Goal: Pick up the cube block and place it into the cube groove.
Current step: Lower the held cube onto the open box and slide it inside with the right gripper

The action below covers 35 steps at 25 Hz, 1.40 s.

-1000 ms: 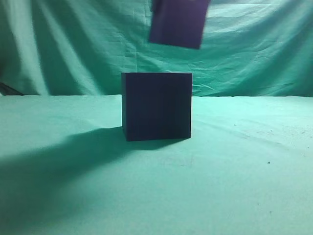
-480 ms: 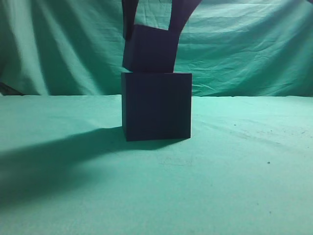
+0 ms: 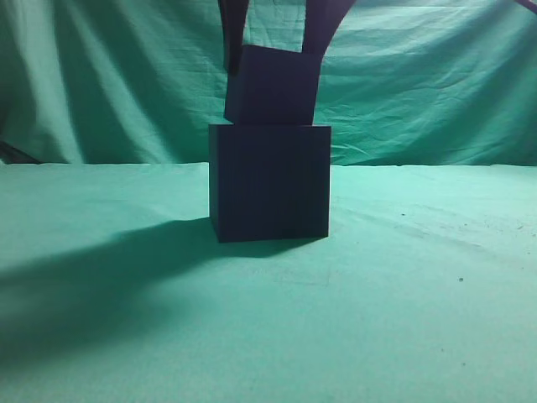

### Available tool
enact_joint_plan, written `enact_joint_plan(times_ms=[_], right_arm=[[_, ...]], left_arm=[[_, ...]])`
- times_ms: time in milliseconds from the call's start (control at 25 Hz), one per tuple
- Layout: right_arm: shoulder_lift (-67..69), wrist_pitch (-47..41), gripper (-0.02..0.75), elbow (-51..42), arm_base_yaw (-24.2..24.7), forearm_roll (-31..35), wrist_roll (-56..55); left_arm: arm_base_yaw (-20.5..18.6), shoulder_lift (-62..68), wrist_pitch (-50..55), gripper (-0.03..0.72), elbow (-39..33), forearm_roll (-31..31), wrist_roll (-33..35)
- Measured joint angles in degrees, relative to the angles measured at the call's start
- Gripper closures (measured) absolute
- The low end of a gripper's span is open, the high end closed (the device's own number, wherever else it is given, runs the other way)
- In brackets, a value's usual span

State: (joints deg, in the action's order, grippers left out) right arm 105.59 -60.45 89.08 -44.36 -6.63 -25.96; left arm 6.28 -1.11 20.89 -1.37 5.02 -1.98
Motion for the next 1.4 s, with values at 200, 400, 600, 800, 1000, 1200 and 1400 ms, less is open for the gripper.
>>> enact_joint_plan(times_ms=[200, 400, 600, 800, 1000, 1200, 1400], right_arm=[[0.00, -0.11, 0.307, 0.00, 0.00, 0.00, -0.89], [0.84, -2.56, 0.307, -0.11, 0.00, 0.10, -2.58], [2.38, -3.02, 0.307, -0.11, 0.00, 0.10, -2.78], [3.41, -1.89, 0.307, -0.11, 0.00, 0.10, -1.98], [3.27, -2.28, 0.216, 0.79, 0.00, -0.24, 0.40], [0.11, -8.31, 0.188, 7.67, 0.00, -4.17, 1.28], [-6.63, -10.47, 0.566, 11.96, 0.00, -7.79, 2.29]], left_arm=[[0.00, 0.00, 0.00, 0.688, 0.00, 0.00, 0.00], [0.00, 0.00, 0.00, 0.688, 0.00, 0.00, 0.00], [0.00, 0.00, 0.00, 0.688, 0.00, 0.00, 0.00], [0.00, 0.00, 0.00, 0.688, 0.00, 0.00, 0.00], [0.00, 0.00, 0.00, 0.688, 0.00, 0.00, 0.00], [0.00, 0.00, 0.00, 0.688, 0.00, 0.00, 0.00], [0.00, 0.00, 0.00, 0.688, 0.00, 0.00, 0.00]])
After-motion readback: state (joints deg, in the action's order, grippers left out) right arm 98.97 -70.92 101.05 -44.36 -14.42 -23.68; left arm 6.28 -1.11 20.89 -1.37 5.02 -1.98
